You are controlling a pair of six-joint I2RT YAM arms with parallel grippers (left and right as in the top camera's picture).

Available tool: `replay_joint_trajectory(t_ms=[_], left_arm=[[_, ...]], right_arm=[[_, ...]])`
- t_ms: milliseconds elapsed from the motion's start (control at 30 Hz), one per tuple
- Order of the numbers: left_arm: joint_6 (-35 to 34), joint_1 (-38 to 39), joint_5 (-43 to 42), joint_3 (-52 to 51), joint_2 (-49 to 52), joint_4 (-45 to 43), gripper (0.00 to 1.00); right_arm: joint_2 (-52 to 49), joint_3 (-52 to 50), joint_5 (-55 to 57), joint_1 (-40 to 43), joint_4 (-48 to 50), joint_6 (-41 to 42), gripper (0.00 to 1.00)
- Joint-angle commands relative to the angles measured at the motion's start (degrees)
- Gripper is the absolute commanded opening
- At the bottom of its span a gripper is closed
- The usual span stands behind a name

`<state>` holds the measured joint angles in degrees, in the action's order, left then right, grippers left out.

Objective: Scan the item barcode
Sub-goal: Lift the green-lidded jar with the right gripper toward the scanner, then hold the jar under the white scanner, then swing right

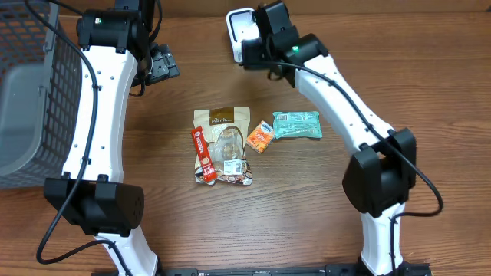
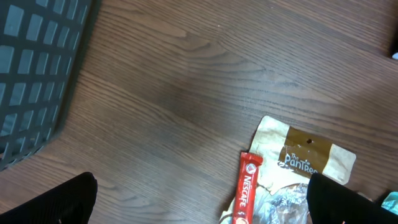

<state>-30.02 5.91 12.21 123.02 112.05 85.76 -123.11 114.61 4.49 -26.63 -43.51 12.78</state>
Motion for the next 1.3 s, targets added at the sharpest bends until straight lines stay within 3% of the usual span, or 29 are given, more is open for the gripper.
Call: replay_joint_trajectory(t_ms=[0, 233, 433, 733, 1267], left_arm=[[-0.39, 0.11, 0.20, -0.09, -0.68, 0.07, 1.00], [-0.39, 0.11, 0.20, -0.09, -0.68, 0.07, 1.00], [-0.39, 0.11, 0.20, -0.09, -0.68, 0.07, 1.00], [-0.39, 0.11, 0.20, -0.09, -0.68, 0.07, 0.99], [-0.39, 0.11, 0.20, -0.09, -0.68, 0.07, 1.00]], right_arm=[[-1.03, 1.14, 0.57, 0.68, 10.45, -0.87, 0.25], [-6.19, 1.11, 0.55, 2.38, 33.03, -0.87, 0.25], [-11.30, 1.11, 0.55, 2.60, 43.47, -0.85, 0.22], [-16.39, 1.11, 0.52, 2.60, 59.58, -0.59, 0.11], [-21.90, 1.11, 0.76, 2.78, 61.18, -0.61, 0.10]])
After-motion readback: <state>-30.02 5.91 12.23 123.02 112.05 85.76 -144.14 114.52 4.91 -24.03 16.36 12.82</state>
